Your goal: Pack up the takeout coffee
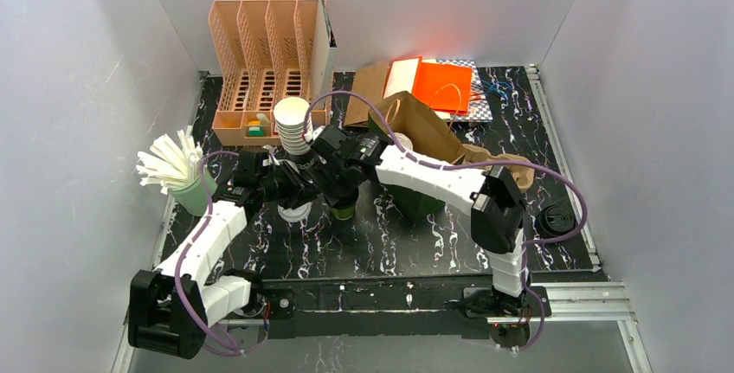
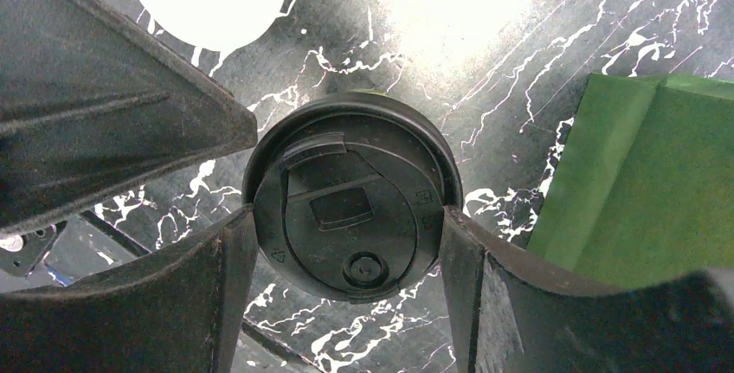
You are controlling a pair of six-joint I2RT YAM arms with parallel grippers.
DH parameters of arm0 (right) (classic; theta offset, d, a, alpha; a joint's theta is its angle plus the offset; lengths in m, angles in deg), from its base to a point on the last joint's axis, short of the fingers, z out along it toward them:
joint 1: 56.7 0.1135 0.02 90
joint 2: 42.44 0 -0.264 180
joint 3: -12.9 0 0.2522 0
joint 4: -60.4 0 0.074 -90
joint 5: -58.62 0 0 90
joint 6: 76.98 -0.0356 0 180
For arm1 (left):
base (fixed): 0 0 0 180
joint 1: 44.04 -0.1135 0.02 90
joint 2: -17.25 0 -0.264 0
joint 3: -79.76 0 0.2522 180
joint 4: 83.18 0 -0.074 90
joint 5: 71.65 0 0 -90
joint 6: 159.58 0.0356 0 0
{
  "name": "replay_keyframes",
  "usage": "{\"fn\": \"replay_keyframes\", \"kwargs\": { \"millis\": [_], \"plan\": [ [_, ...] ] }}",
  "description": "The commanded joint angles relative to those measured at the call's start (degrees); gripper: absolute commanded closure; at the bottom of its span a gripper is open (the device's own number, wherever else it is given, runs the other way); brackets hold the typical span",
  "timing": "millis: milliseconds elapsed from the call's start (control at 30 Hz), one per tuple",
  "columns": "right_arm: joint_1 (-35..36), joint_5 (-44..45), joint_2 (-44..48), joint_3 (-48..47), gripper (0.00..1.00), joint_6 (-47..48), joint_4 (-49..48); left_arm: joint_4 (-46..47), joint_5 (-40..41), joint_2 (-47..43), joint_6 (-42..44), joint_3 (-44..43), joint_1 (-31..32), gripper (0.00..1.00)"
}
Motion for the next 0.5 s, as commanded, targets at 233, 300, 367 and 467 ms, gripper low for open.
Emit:
{"fn": "replay_keyframes", "kwargs": {
  "millis": [233, 300, 367, 467],
  "plan": [
    [0.80, -7.26, 5.06, 16.72, 0.49, 6.05, 0.42, 3.04, -4.58, 0.80, 2.48, -1.44, 0.20, 0.74],
    [0.84, -8.70, 7.51, 19.83, 0.49, 8.39, -1.55, 2.84, -4.52, 0.87, 3.10, -1.85, 0.20, 0.74],
    [0.89, -9.05, 9.23, 21.58, 0.49, 10.83, -2.99, 2.61, -4.52, 1.20, 3.78, -1.91, 0.14, 0.74],
    [1.01, -9.08, 9.90, 21.83, 0.49, 12.86, -3.55, 2.47, -4.92, 2.07, 4.99, -2.40, 0.19, 0.74]
  ]
}}
